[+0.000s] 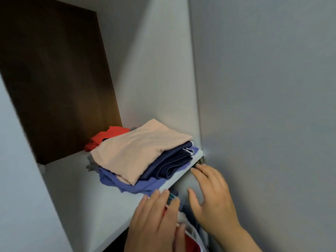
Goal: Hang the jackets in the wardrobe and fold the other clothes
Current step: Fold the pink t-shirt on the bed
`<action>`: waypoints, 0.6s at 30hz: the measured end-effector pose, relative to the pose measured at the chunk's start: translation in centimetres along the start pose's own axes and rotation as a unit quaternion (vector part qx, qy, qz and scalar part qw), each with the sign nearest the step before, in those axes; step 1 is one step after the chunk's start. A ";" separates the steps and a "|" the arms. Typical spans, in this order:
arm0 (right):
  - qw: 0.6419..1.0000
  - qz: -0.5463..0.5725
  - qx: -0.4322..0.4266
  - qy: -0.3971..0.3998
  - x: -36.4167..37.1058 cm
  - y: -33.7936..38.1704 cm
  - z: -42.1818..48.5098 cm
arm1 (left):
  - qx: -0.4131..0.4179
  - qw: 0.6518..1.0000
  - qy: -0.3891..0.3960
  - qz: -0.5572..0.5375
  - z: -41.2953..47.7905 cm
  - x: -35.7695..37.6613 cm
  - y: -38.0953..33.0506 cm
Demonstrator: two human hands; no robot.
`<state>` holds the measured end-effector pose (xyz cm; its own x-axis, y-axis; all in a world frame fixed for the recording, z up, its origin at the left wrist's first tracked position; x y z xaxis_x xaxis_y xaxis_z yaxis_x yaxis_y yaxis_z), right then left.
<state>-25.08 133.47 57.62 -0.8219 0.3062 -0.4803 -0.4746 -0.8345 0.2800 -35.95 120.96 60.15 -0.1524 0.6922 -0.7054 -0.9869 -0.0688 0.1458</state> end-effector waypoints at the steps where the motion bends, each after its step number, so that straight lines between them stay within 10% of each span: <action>1: 1.000 -0.014 0.002 0.024 0.3 -0.3 -1.3 | 0.002 1.000 0.017 -0.007 -1.0 0.9 -0.1; 18: 0.971 -0.002 0.043 0.234 7.0 -3.3 -11.3 | -0.160 0.968 0.143 -0.130 -9.4 12.6 1.5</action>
<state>-25.70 133.14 43.93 -0.5965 0.0502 -0.8010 -0.5186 -0.7858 0.3370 -39.86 122.82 45.00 0.1408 0.4914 -0.8595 -0.9524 -0.1700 -0.2532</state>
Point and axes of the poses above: each hand's wrist, its own z-axis towards the middle knuckle, its own x-axis out of the palm, y = z × x, the point moved 4 cm from there along z, towards the middle knuckle, and after that the axes turned 5 degrees about y, right-handed, at the moved point
